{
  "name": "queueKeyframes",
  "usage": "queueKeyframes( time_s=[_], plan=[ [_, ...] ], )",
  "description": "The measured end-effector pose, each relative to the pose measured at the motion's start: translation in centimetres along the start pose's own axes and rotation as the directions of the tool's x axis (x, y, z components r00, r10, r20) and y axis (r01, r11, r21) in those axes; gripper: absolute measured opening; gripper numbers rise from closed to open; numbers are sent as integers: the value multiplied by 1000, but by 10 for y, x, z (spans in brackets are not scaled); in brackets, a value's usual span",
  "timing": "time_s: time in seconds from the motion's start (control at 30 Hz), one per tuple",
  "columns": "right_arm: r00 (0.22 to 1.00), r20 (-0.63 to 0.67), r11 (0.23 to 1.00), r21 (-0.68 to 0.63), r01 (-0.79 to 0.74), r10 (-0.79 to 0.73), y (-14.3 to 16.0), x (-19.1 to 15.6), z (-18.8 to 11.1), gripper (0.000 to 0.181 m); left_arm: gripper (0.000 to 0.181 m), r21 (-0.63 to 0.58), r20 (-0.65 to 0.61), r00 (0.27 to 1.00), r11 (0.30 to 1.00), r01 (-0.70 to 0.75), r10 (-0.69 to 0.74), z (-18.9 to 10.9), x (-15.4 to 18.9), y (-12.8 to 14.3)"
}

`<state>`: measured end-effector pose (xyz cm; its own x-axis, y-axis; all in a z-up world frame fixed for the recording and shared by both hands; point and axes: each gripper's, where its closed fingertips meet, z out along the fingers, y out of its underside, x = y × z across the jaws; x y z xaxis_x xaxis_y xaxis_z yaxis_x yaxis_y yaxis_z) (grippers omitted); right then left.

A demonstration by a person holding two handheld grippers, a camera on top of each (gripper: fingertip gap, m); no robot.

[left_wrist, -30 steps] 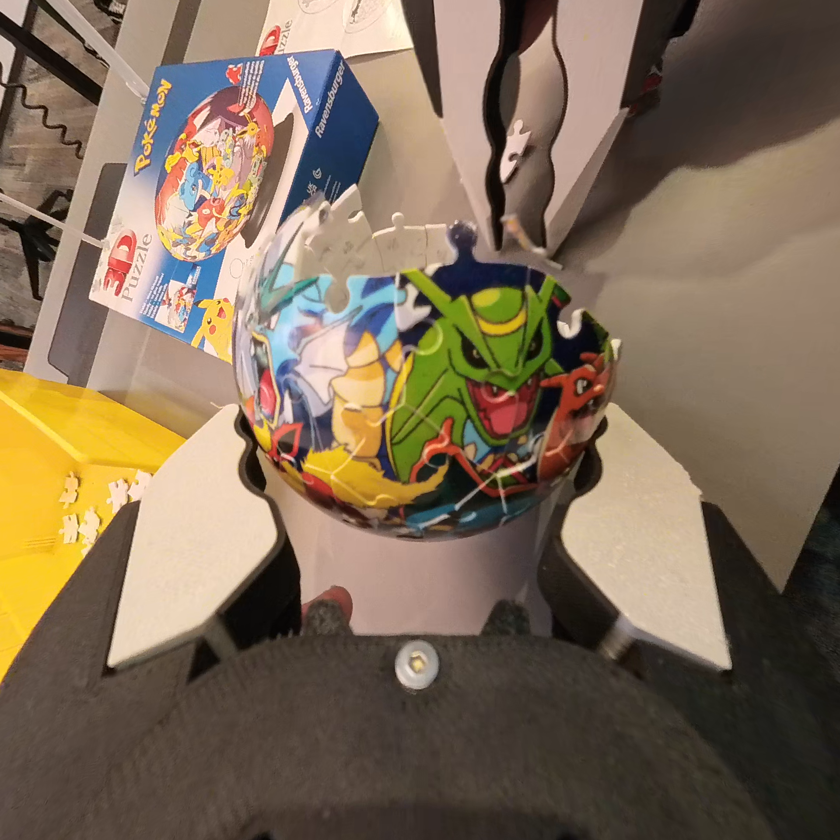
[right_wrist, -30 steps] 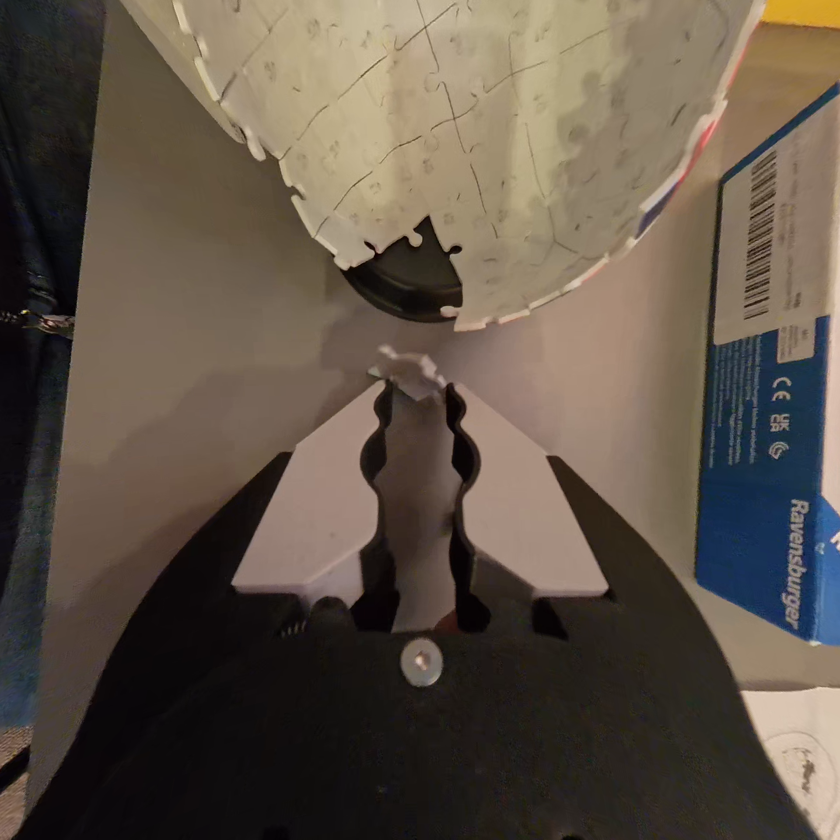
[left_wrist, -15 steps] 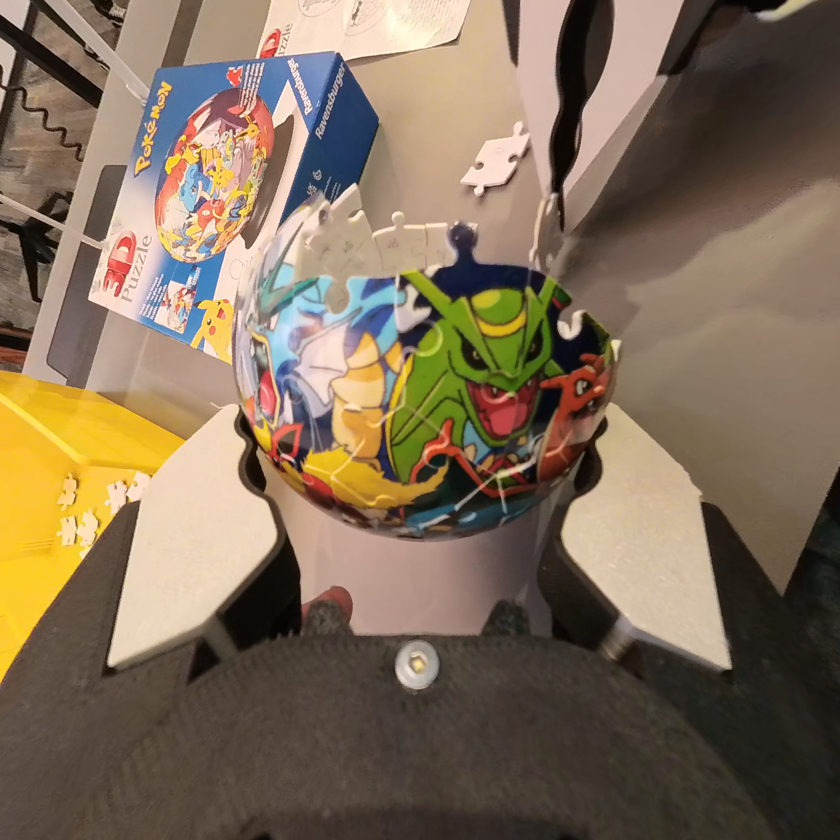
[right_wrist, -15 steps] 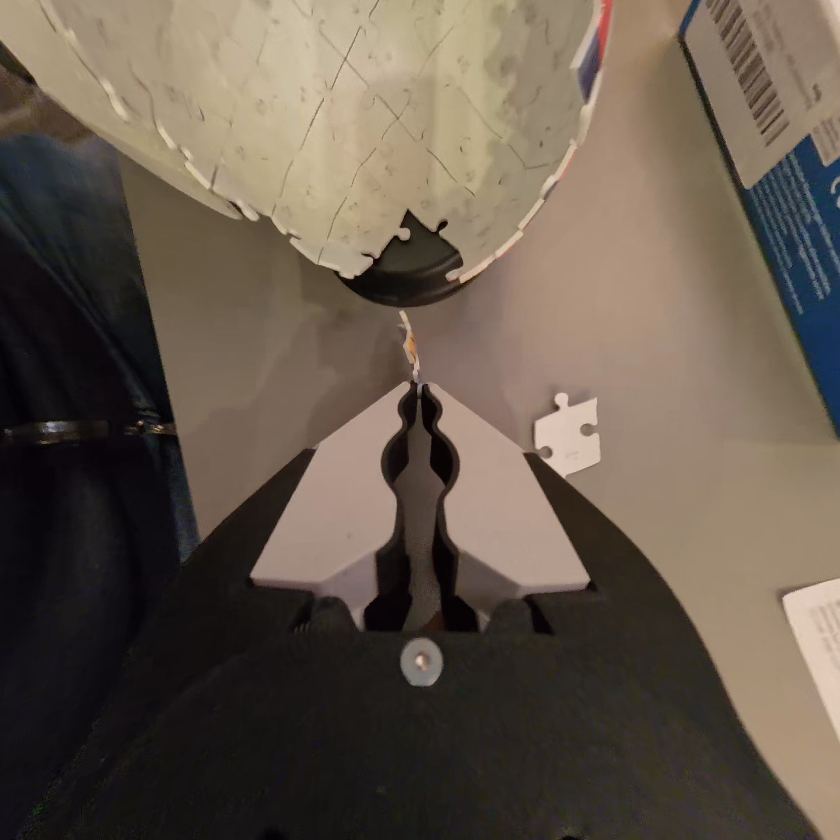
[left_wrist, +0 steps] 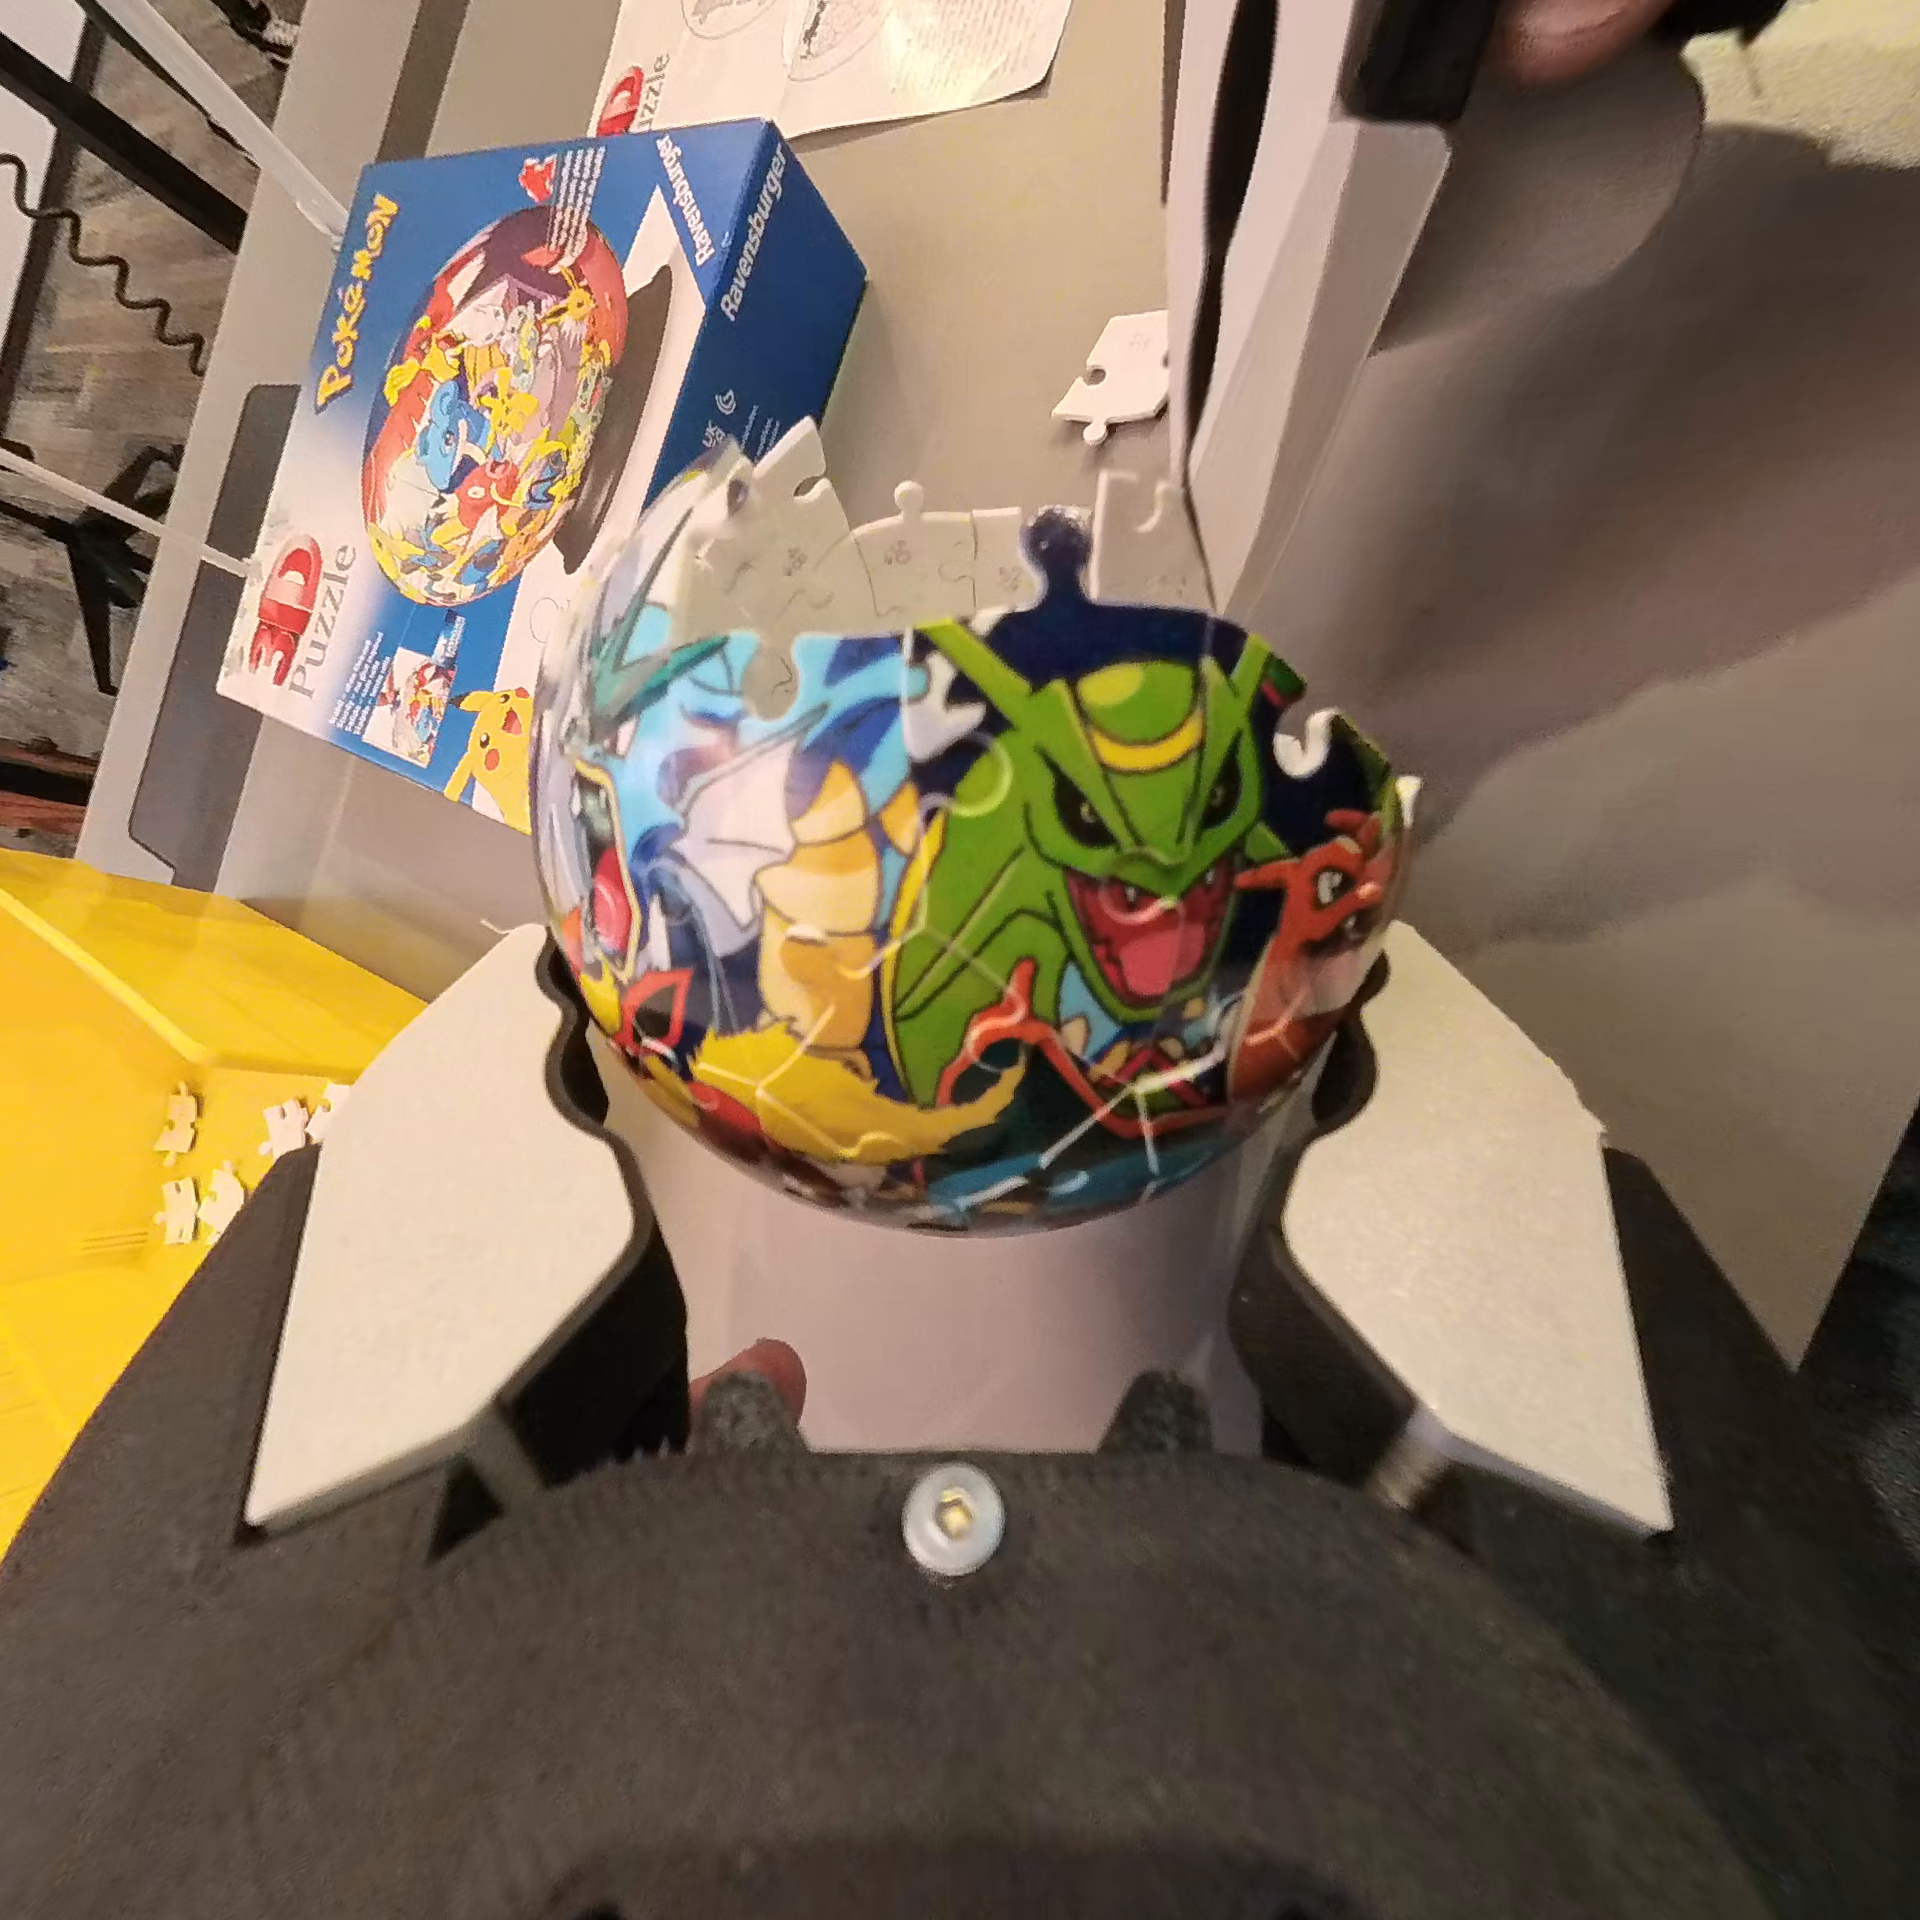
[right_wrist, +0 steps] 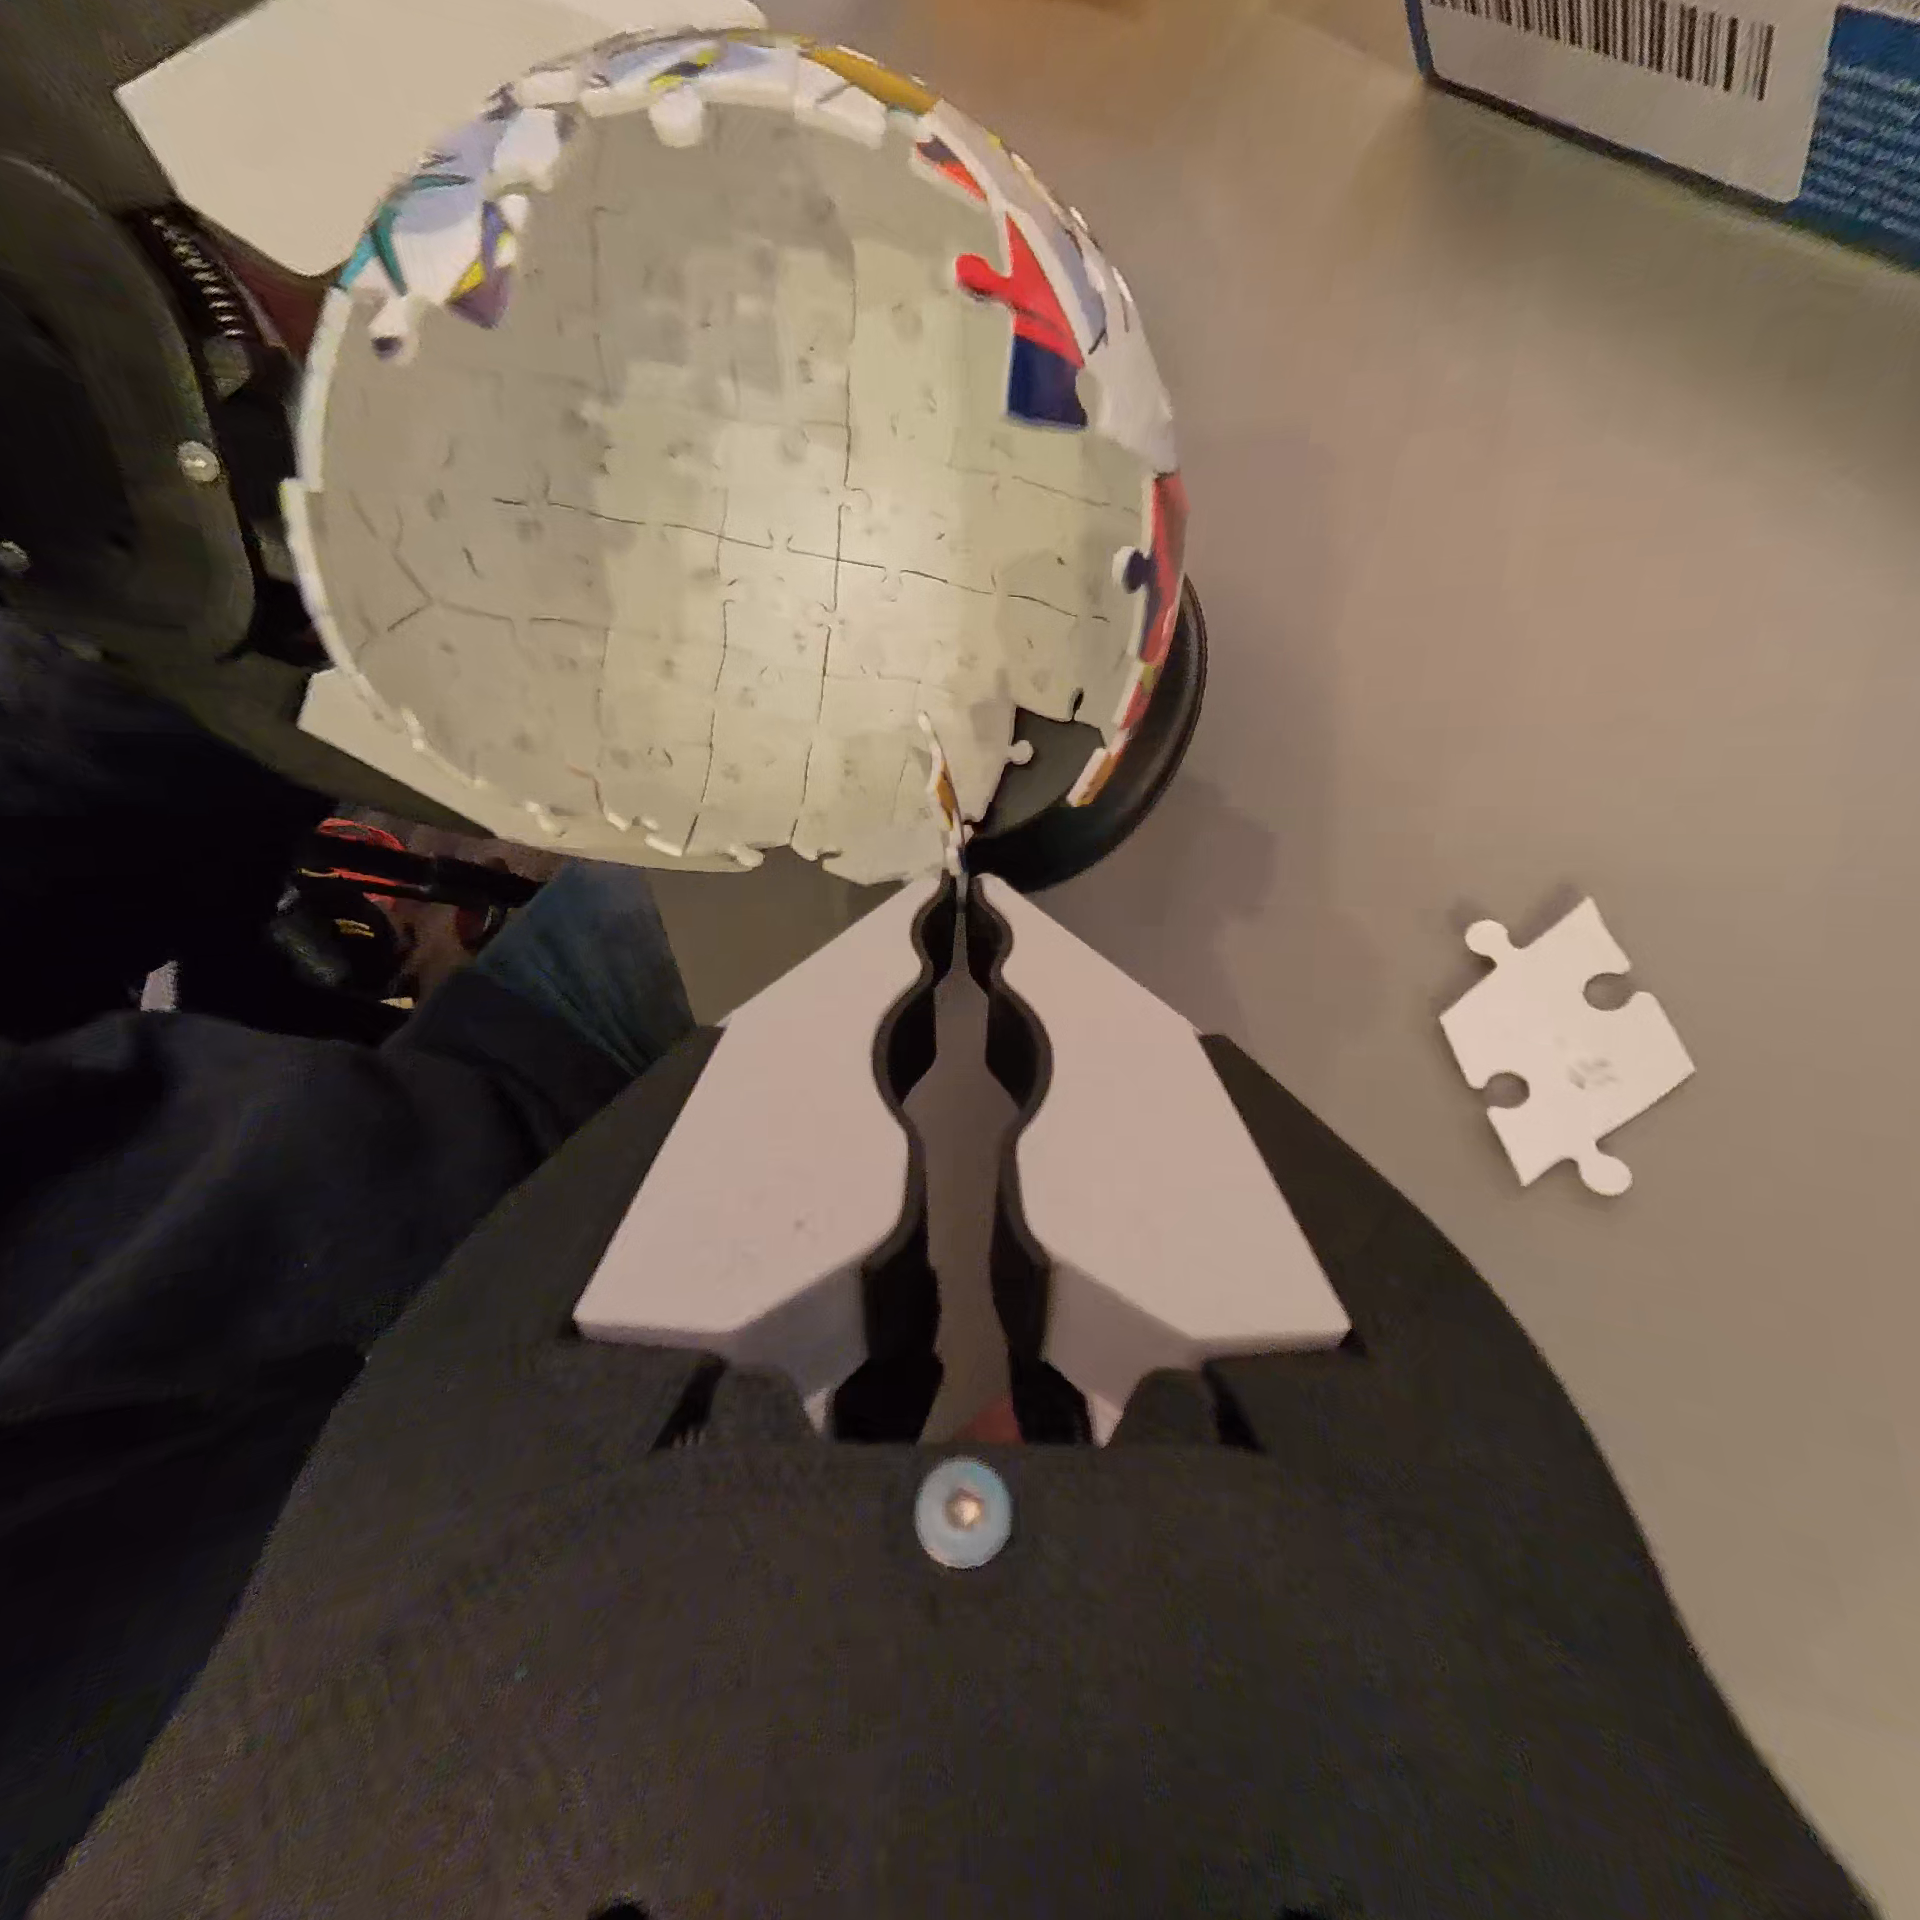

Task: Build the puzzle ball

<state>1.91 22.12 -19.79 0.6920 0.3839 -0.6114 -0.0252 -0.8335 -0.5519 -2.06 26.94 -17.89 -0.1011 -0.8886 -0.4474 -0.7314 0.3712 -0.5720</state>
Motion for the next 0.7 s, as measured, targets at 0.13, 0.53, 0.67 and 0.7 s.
queueKeyframes(
  time_s=[0.13, 0.53, 0.67, 0.7],
  plan=[
    [999, 6, 999, -6, -48, 48, 3, 0, 11, 0, 133, 0, 2, 1000, 1000, -5, 5, 0, 0, 0],
    [995, -3, 994, -33, -102, 102, 0, 5, 29, 0, 133, 1, 4, 1000, 1000, -12, 12, 0, 0, 0],
    [993, 4, 992, -34, -121, 121, -3, 5, 32, 0, 133, -1, 5, 1000, 1000, -16, 16, 0, 0, 0],
    [992, 3, 992, -36, -123, 123, -3, 5, 33, 0, 133, -1, 5, 1000, 1000, -16, 16, 0, 0, 0]
  ],
)
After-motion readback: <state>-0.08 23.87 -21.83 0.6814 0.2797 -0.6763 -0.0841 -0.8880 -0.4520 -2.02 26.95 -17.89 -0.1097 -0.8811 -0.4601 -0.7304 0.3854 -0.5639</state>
